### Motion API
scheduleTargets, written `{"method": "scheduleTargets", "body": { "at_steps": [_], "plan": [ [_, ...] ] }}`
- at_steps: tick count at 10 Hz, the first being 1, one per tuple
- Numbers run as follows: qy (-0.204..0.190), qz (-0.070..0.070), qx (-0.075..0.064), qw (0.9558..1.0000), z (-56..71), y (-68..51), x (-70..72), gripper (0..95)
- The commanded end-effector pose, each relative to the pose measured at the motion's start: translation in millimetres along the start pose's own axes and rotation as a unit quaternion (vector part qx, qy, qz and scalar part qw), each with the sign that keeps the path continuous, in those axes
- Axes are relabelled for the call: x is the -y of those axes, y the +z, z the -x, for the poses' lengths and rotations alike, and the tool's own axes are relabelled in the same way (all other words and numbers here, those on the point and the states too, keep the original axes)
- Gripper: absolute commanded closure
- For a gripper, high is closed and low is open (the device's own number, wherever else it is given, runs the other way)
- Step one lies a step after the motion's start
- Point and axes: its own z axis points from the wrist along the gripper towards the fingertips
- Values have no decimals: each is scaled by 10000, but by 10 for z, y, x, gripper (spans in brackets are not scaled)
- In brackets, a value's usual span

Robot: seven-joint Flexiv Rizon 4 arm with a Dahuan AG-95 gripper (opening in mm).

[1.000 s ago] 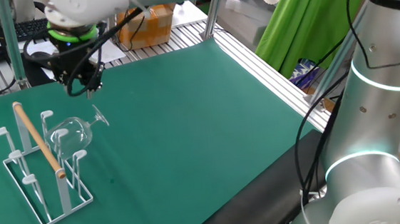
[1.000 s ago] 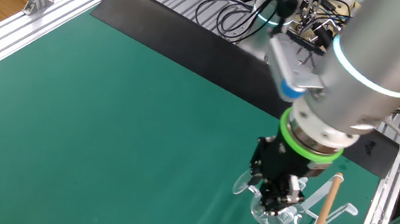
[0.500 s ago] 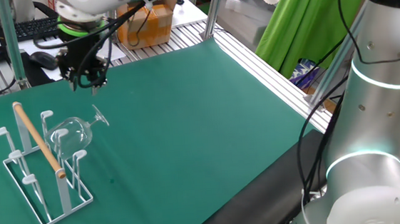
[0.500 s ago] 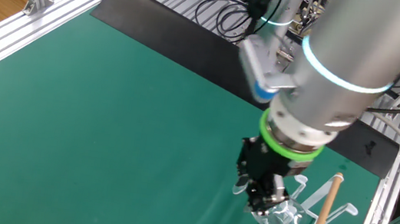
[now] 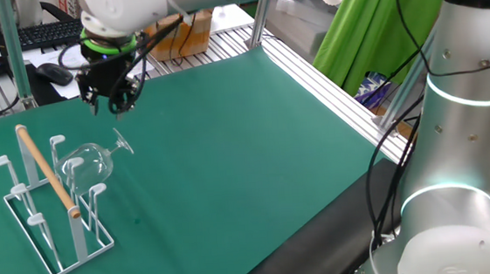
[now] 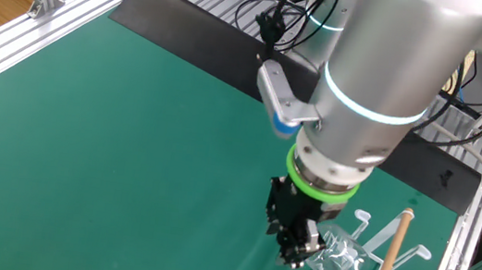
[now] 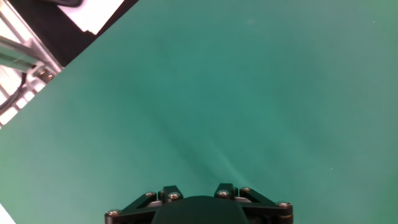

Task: Put the cup on the cup rack

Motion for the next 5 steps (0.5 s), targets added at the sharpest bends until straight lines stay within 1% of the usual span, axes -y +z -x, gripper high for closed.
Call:
{"method": "scheduleTargets", "body": {
  "at_steps": [1, 2, 3, 5],
  "plan": [
    [15, -56, -34, 10000, 30, 26, 9, 570],
    [-29, -42, -75, 10000, 72, 64, 24, 570],
    [-148, -48, -85, 9998, 119, 109, 59, 570],
    [-285, -88, -95, 9995, 172, 146, 127, 570]
  ]
}}
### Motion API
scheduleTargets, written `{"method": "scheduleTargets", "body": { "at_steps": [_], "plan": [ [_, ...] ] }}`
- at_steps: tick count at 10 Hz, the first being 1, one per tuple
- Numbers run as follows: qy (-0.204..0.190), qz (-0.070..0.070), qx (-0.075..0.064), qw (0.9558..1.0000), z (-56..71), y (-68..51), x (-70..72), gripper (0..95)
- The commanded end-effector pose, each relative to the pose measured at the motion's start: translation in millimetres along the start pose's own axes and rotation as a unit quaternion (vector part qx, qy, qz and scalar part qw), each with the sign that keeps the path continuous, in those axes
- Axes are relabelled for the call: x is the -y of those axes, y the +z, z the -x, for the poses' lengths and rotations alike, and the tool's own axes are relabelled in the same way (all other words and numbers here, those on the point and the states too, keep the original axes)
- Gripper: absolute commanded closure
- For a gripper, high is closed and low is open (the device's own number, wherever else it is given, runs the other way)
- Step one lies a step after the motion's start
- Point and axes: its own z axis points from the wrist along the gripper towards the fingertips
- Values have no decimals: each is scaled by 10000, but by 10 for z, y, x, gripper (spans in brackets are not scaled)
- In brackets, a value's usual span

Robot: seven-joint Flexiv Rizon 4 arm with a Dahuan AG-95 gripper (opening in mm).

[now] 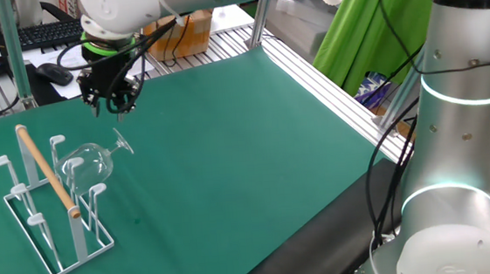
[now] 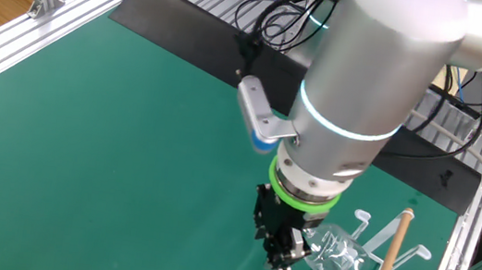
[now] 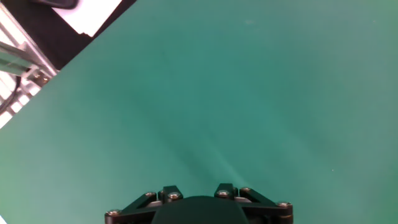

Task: Put the cup on the cup rack

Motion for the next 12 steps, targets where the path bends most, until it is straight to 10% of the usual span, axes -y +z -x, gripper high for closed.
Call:
{"method": "scheduleTargets", "body": {
  "at_steps": [1, 9, 10, 12],
  "plan": [
    [-105, -18, 18, 9999, 16, 15, 61, 570],
    [-458, -125, 25, 9989, 118, 263, 265, 570],
    [-496, -167, -38, 9986, 116, 315, 303, 760],
    [-556, -181, -32, 9983, 94, 381, 371, 760]
  ]
}}
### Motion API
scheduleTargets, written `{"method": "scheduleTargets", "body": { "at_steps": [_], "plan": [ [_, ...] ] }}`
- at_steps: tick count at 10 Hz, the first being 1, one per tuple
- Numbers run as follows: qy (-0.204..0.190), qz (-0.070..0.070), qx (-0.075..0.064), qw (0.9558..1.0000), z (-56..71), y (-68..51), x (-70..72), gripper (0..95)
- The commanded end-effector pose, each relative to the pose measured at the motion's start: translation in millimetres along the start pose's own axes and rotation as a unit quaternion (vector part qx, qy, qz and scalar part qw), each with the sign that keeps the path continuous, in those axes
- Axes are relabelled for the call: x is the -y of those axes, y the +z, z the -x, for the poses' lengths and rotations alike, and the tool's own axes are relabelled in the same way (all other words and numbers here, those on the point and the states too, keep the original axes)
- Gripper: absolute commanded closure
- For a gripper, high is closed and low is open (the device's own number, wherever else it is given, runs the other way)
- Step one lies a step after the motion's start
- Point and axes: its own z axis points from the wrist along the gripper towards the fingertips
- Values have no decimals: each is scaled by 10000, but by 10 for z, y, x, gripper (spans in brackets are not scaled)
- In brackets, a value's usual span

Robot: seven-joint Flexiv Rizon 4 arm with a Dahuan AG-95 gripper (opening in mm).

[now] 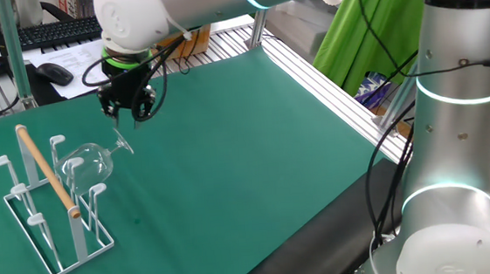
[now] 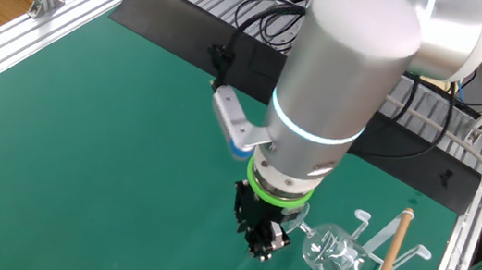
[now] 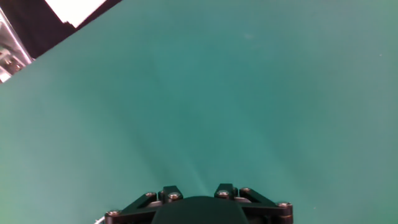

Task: Put the cup on the cup rack

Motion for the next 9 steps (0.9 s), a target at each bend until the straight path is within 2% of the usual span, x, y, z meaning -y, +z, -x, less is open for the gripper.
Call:
{"method": "scheduleTargets", "body": {
  "at_steps": [1, 2, 3, 4, 5, 7, 9],
  "plan": [
    [-34, 1, 39, 10000, -36, 44, 35, 760],
    [-48, -21, 39, 10000, -77, 75, 50, 760],
    [-104, -85, -46, 9999, -111, 105, 75, 760],
    [-237, -196, -88, 9995, -138, 138, 119, 760],
    [-312, -223, -90, 9992, -149, 155, 152, 950],
    [-495, -269, -243, 9981, -155, 178, 268, 950],
    [-604, -278, -272, 9974, -144, 192, 341, 950]
  ]
}}
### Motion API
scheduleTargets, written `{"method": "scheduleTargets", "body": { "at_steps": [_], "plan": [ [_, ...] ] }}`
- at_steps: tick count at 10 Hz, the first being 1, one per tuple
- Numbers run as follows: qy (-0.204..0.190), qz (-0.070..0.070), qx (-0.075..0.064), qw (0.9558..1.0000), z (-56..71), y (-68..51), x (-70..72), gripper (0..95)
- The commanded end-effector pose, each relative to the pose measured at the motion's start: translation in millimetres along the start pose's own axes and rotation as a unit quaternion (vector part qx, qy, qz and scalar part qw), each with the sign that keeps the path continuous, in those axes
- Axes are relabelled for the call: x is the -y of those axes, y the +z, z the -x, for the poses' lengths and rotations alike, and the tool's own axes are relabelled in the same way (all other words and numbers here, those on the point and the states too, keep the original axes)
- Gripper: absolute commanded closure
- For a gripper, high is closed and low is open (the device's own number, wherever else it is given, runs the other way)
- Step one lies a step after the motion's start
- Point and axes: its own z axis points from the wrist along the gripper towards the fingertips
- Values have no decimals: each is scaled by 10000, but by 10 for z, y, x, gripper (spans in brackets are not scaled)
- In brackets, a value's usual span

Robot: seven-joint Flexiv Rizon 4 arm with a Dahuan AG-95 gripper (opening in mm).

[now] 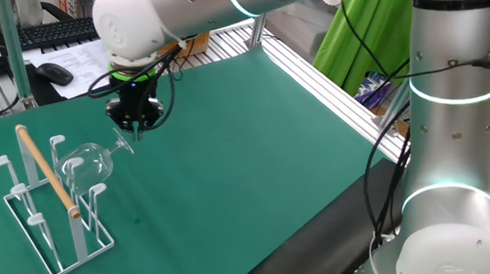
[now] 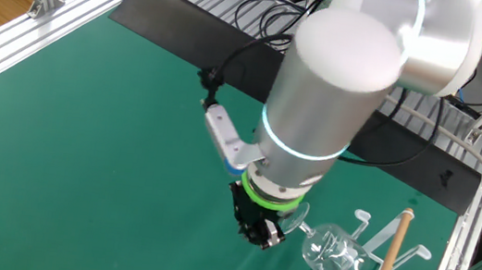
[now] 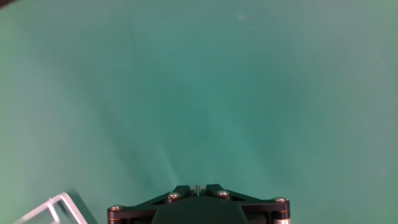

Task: Put the cup on the cup rack

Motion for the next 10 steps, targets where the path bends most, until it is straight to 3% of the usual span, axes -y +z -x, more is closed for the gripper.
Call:
{"method": "scheduleTargets", "body": {
  "at_steps": [1, 3, 4, 5, 7, 10],
  "plan": [
    [-71, -9, 2, 10000, -9, 17, 50, 950],
    [-32, -50, -95, 9999, -19, 24, 47, 950],
    [91, -142, -296, 9994, -23, 20, 48, 950],
    [148, -167, -399, 9990, -24, 7, 50, 950],
    [273, -24, -589, 9979, -31, -16, 54, 950],
    [278, -18, -587, 9979, -85, 6, 41, 950]
  ]
}}
